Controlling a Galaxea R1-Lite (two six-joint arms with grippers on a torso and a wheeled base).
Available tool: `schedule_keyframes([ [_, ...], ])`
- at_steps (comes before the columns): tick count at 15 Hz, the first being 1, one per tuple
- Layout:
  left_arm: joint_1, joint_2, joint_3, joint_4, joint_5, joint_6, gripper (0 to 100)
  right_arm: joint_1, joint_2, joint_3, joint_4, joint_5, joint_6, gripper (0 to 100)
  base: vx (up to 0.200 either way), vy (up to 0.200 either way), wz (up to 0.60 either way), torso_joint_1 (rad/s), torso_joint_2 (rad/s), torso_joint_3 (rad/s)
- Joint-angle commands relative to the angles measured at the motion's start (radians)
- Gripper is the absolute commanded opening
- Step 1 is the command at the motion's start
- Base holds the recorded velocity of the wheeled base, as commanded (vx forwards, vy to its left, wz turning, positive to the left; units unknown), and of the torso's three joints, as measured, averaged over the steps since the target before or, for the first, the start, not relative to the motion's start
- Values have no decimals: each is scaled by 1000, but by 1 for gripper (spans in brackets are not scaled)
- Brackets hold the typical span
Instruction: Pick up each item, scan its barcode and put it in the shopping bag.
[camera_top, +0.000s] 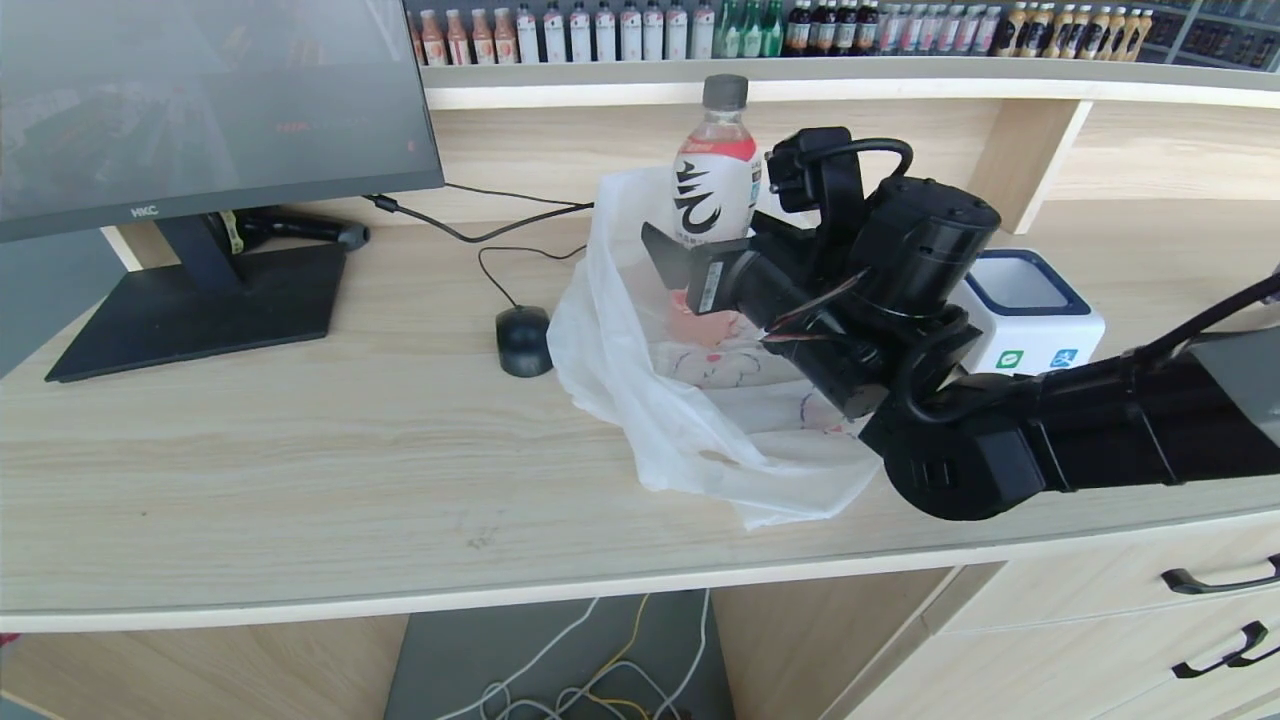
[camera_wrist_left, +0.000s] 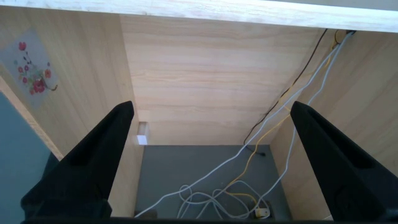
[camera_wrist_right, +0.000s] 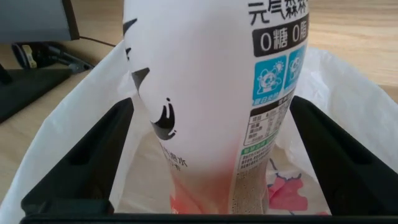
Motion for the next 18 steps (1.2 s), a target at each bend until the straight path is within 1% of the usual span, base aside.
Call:
schedule_keyframes([
  [1,0,0,0,0,0,0,100,0,-70,59,-2,0,1,100,0,0,0,0,0,0],
  [3,0,0,0,0,0,0,100,0,-130,162,-30,0,1,100,0,0,0,0,0,0],
  [4,0,0,0,0,0,0,100,0,-196,276,-79,0,-1,100,0,0,0,0,0,0],
  [8,0,2,0,0,0,0,100,3,-351,489,-132,-3,-1,100,0,0,0,0,0,0],
  [10,0,2,0,0,0,0,100,-4,-397,602,-215,-2,20,100,0,0,0,0,0,0],
  [12,0,2,0,0,0,0,100,-9,-409,661,-293,-2,65,100,0,0,0,0,0,0],
  [18,-2,0,0,0,0,3,100,-12,-491,740,-355,-2,66,100,0,0,0,0,0,0],
])
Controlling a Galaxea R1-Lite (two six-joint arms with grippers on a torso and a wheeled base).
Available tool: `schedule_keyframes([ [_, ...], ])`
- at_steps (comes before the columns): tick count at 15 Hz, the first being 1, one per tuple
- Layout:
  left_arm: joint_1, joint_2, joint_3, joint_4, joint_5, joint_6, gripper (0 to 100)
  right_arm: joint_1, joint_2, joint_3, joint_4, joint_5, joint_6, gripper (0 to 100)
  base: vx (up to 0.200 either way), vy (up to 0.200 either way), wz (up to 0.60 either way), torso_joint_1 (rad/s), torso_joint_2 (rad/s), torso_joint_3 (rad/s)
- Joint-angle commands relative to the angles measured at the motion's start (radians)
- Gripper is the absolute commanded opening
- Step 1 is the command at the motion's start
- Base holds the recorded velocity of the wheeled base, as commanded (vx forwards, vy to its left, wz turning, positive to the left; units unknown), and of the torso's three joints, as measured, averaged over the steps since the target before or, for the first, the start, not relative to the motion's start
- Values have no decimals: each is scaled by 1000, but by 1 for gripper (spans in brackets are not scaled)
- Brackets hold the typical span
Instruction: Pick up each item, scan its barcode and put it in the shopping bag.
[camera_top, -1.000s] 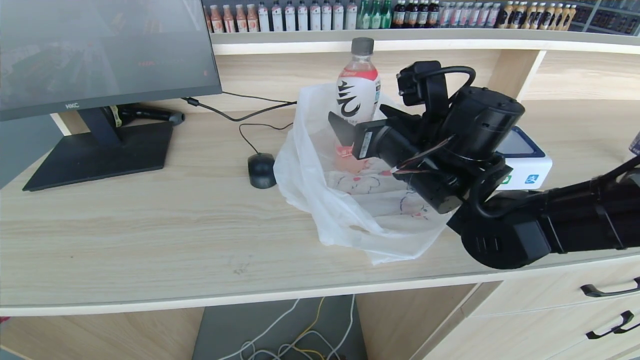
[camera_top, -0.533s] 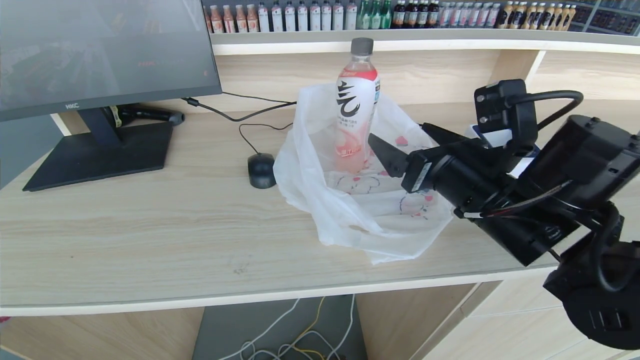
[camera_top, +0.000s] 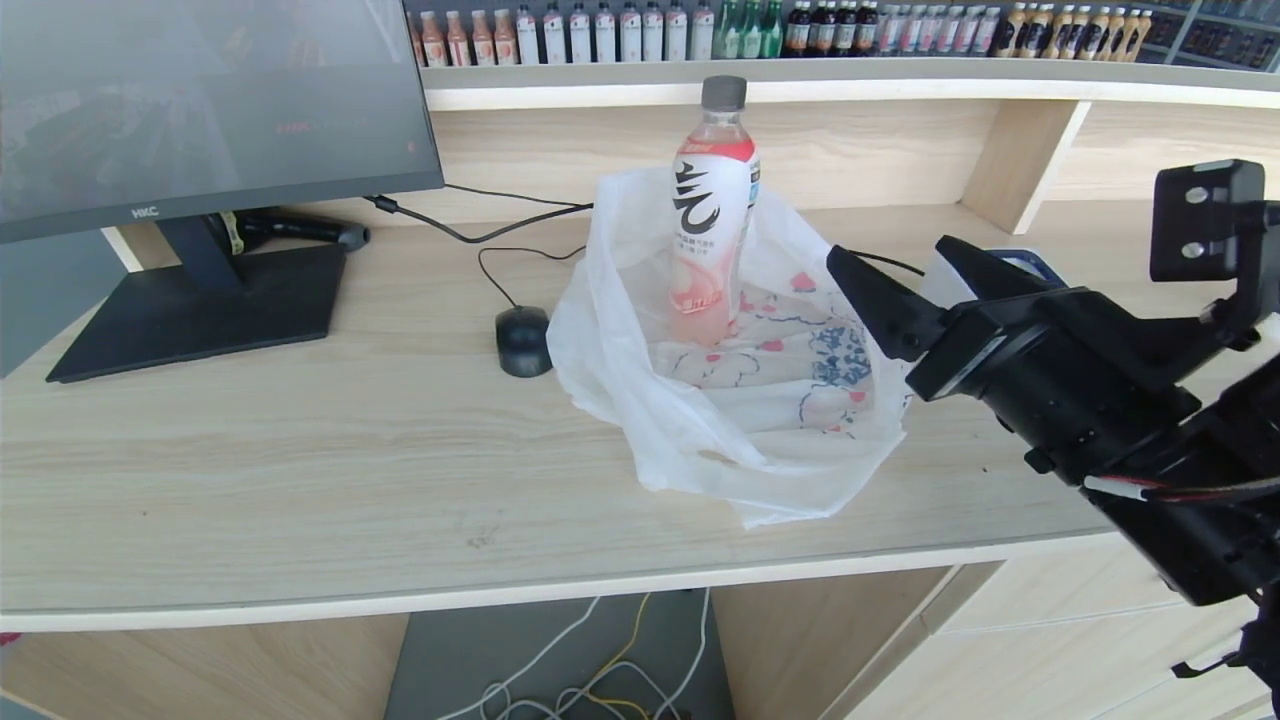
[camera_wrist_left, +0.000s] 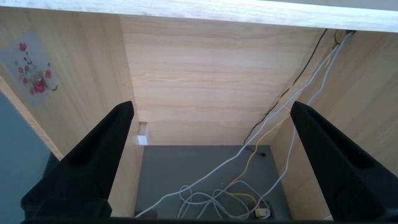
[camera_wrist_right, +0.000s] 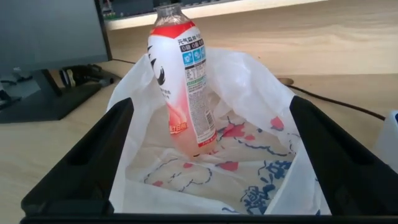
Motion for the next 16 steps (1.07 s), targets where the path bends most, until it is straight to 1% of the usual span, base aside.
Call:
schedule_keyframes([
  [1,-2,0,0,2,0,1,100,-4,-34,14,-7,1,0,100,0,0,0,0,0,0],
  [2,-1,0,0,2,0,3,100,-22,-34,5,-10,4,2,100,0,0,0,0,0,0],
  [4,1,0,0,2,0,0,100,-22,-15,0,-20,6,3,100,0,0,0,0,0,0],
  [8,1,2,0,2,2,-8,100,-22,15,-21,-26,9,3,100,-200,0,0,6,1,1],
  [13,1,2,0,2,2,-9,100,-22,38,-32,-32,9,2,100,0,0,0,0,0,0],
  [14,1,2,0,2,2,-14,100,-22,43,-39,-32,9,2,100,0,-200,0,22,2,-2],
  [16,1,2,0,2,2,-11,100,-22,43,-41,-32,9,2,100,0,-200,0,-5,2,2],
])
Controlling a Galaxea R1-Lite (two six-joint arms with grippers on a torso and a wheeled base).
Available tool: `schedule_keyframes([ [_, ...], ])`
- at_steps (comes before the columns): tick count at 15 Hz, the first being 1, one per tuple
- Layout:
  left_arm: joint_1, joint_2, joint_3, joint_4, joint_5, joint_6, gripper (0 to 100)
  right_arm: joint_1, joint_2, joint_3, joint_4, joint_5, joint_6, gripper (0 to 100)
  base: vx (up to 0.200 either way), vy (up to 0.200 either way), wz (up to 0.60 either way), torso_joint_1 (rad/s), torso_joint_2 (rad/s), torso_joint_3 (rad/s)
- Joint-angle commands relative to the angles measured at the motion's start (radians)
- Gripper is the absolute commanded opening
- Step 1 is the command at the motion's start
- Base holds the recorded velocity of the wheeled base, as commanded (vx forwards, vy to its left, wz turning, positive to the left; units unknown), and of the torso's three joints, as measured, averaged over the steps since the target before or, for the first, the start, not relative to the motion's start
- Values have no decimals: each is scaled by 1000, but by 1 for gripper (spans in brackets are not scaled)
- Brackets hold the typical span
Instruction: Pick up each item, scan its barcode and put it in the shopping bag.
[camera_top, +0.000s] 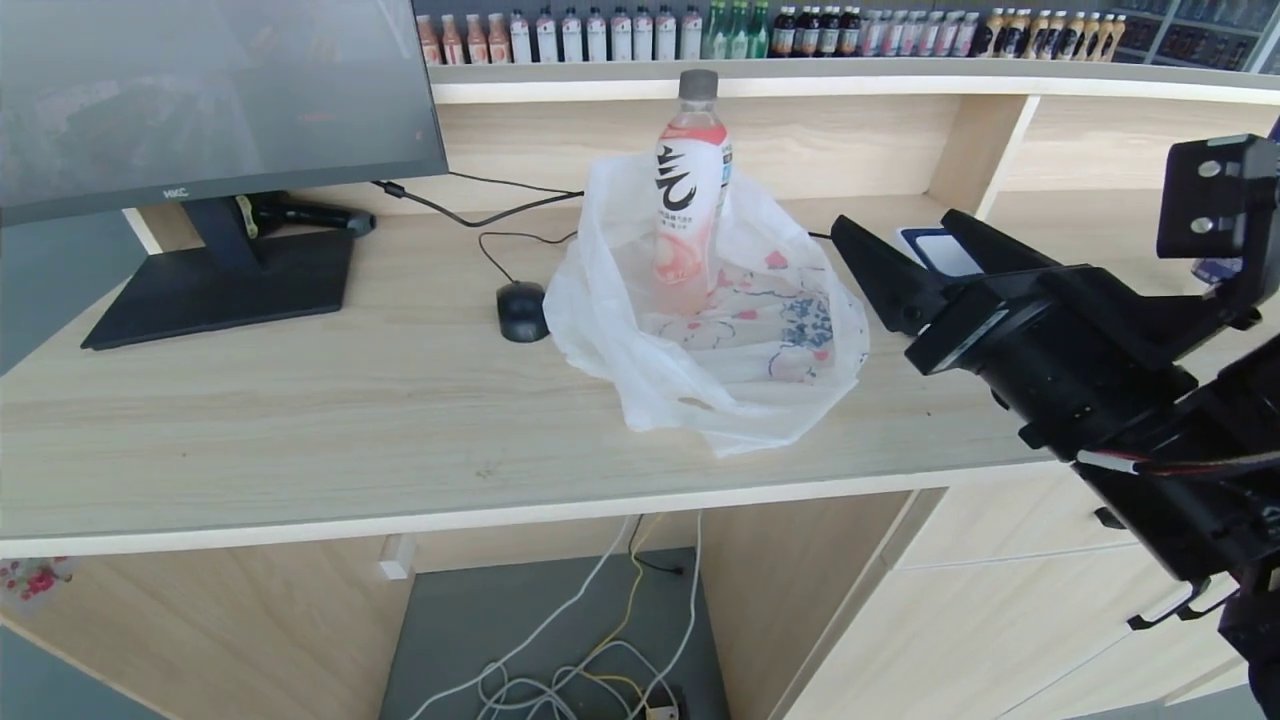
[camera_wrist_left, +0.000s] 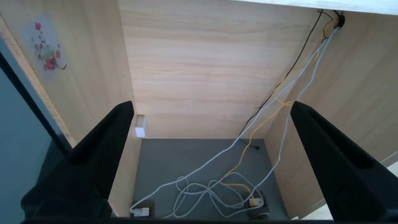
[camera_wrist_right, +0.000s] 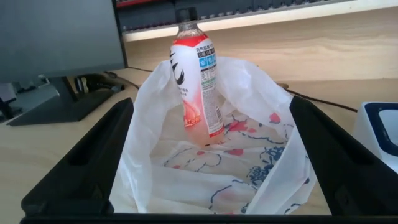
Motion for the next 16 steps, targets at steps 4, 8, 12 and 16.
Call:
schedule_keyframes([
  [4,2,2,0,-1,0,-3,100,-1,10,1,3,-1,0,100,0,-200,0,6,0,0],
  [8,2,0,0,-1,0,-4,100,-2,4,9,0,-1,0,100,0,-200,0,-2,2,2],
  [12,2,2,0,-1,0,-12,100,-10,10,12,0,-1,-2,100,0,-200,0,-1,2,2],
  [16,2,2,0,-3,0,-12,100,-10,15,12,0,-1,-5,100,0,-200,0,2,4,2],
])
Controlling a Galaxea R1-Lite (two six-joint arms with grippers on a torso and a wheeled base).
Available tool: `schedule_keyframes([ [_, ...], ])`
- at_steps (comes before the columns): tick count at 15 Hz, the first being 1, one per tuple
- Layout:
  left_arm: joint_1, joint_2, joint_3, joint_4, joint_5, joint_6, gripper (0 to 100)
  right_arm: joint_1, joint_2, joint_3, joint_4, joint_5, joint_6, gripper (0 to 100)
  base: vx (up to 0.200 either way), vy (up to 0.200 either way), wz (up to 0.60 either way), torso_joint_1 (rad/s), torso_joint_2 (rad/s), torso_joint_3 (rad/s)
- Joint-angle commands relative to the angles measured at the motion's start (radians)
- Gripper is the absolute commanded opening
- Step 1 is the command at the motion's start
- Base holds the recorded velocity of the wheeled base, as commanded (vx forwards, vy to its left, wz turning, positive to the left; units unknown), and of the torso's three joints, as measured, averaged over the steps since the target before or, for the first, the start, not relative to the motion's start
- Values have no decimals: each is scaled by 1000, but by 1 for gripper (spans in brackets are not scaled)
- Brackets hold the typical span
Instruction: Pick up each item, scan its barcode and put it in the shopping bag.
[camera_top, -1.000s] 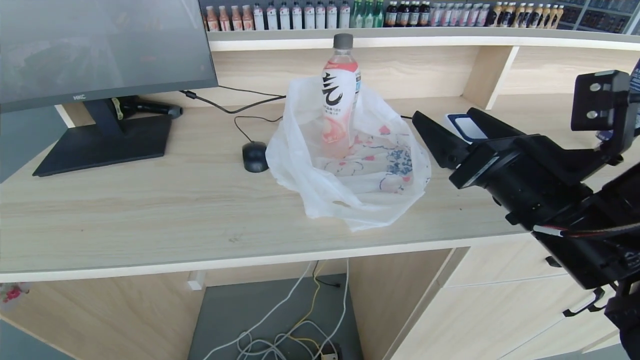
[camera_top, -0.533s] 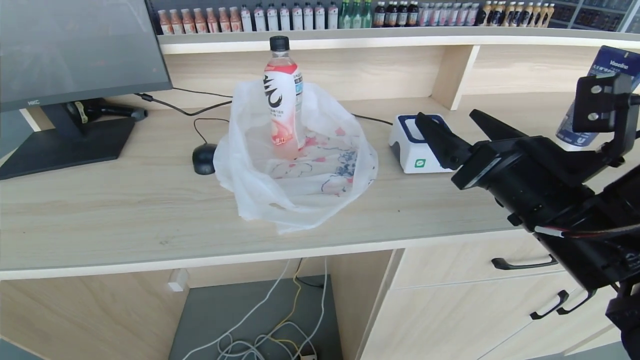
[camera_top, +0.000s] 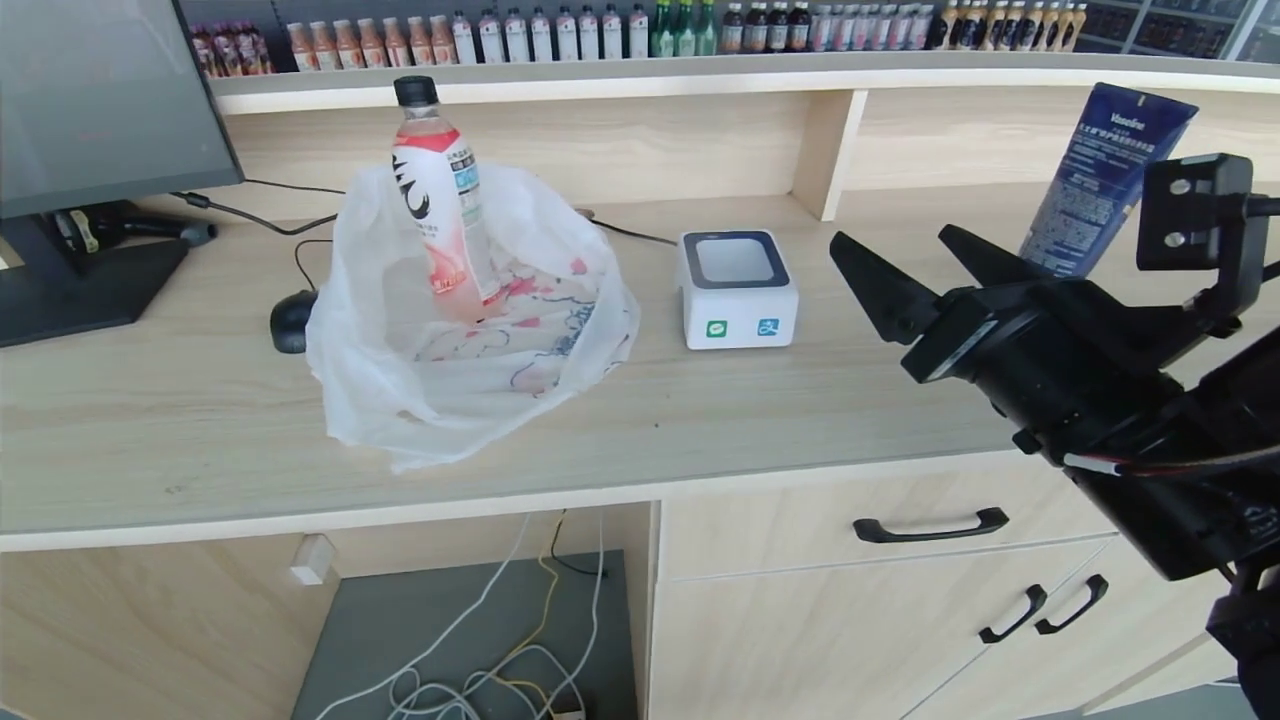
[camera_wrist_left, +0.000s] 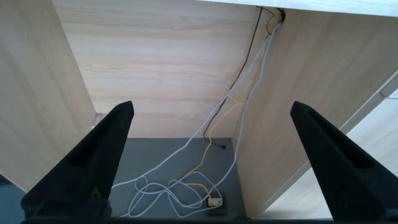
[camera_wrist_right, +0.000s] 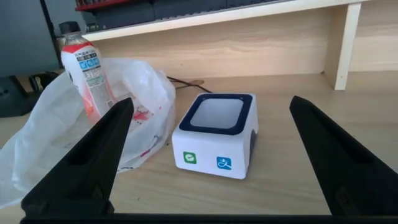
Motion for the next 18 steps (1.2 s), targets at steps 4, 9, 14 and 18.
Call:
schedule_keyframes([
  [4,0,2,0,0,0,1,100,4,10,16,-2,0,-13,100,0,-200,0,5,2,2],
  [9,0,2,0,0,0,0,100,4,4,36,-9,0,-13,100,0,-200,0,3,0,6],
  [14,0,2,0,0,0,10,100,2,9,34,-11,0,-12,100,0,-80,0,0,3,1],
  [18,0,2,0,0,0,10,100,-6,10,51,-11,-9,-30,100,0,0,0,0,0,0],
])
